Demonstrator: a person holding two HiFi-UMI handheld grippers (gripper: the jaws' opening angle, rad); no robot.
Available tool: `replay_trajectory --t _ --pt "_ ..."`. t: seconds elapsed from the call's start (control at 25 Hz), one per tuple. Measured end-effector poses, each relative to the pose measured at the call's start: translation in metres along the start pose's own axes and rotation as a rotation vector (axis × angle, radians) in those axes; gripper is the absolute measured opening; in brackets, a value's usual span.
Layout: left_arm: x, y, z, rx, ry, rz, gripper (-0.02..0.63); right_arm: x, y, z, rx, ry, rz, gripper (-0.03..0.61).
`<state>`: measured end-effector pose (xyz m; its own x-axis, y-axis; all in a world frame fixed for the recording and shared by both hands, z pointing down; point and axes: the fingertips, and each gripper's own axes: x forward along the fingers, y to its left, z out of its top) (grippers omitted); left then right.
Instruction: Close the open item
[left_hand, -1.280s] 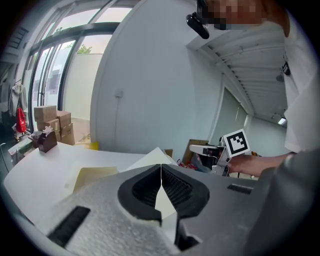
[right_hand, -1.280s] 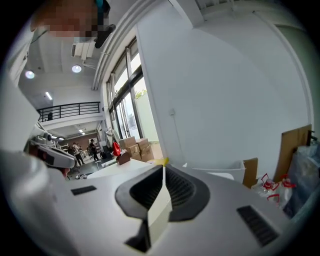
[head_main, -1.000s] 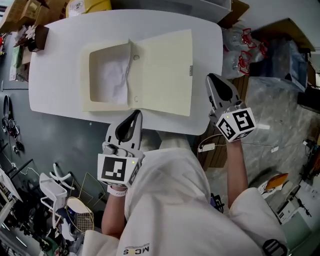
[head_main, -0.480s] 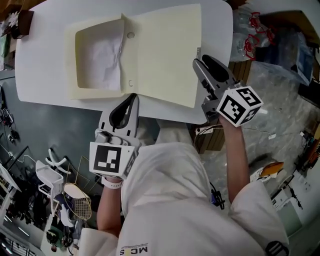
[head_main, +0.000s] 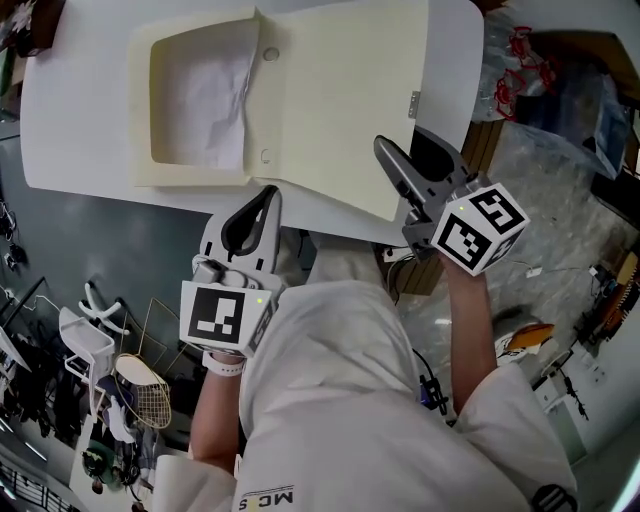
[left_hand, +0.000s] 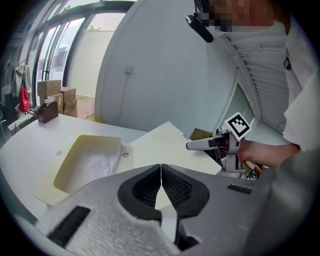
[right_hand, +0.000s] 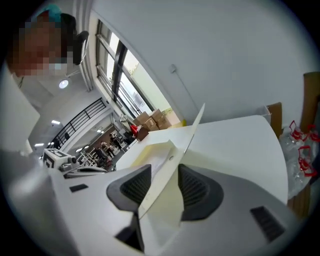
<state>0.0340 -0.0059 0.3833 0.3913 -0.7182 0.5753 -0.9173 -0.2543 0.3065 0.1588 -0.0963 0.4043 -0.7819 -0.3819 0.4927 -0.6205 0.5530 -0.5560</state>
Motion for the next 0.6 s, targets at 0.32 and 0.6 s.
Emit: replay_trajectory --t 0.32,0.6 --pt "-0.006 0.017 0.003 -0.024 -0.016 0.021 0.028 0.015 0.063 0.023 -0.102 -0.036 0.104 0.163" --pt "-0.023 0.05 0.007 -0.026 -0.045 0.087 0.028 0.033 0.107 0.038 -0.03 -0.061 0.256 0.206"
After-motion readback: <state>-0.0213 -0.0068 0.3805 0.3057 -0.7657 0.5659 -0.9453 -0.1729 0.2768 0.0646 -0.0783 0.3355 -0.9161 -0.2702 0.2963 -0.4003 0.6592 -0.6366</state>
